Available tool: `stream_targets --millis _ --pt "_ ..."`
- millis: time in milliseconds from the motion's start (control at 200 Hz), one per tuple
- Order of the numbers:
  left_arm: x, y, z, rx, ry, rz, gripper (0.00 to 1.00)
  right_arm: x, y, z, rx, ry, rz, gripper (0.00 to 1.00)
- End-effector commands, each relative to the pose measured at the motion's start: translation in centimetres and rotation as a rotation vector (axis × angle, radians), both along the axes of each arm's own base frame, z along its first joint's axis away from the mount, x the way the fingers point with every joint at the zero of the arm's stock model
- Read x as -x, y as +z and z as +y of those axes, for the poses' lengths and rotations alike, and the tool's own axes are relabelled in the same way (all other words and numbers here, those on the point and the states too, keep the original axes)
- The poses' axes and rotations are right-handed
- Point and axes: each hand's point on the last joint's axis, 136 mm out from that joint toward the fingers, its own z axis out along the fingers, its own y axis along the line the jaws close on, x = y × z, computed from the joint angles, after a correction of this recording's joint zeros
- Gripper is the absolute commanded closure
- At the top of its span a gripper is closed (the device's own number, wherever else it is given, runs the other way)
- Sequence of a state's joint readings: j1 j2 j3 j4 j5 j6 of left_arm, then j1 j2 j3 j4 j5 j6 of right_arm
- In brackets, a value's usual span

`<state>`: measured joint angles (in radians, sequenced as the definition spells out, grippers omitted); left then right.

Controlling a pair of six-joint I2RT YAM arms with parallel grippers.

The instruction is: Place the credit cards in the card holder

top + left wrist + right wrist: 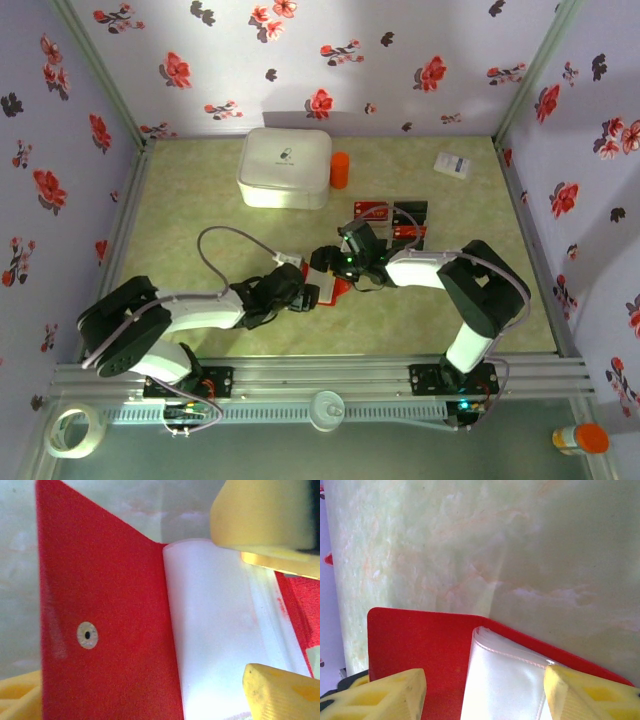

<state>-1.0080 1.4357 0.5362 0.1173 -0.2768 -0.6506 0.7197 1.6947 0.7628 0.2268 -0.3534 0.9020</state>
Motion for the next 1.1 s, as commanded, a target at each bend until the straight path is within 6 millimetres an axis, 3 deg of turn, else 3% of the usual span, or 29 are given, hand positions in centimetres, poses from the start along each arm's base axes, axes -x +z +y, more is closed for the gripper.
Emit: stream_targets --millis 0,350,785,1095 --pt "-0.2 1.4 1.1 -0.017 0.03 -0.045 0.12 0.4 -0.8 -0.1 -0.012 -0.002 0.035 0.36" --pt "-0.7 4.5 1.6 0.014 0.043 -0.111 0.04 0.3 -0.2 0.7 -0.06 0.002 0.045 0.38" --pt "0.1 9.9 -2.4 0.227 -0.101 -0.16 0.13 0.5 -1.1 0.2 -0.042 -0.02 0.06 0.39" --pt "1.1 8.8 -3.6 0.294 -0.156 -0.139 0.26 0.5 -1.7 -0.3 -0.026 -0.045 0.079 0.4"
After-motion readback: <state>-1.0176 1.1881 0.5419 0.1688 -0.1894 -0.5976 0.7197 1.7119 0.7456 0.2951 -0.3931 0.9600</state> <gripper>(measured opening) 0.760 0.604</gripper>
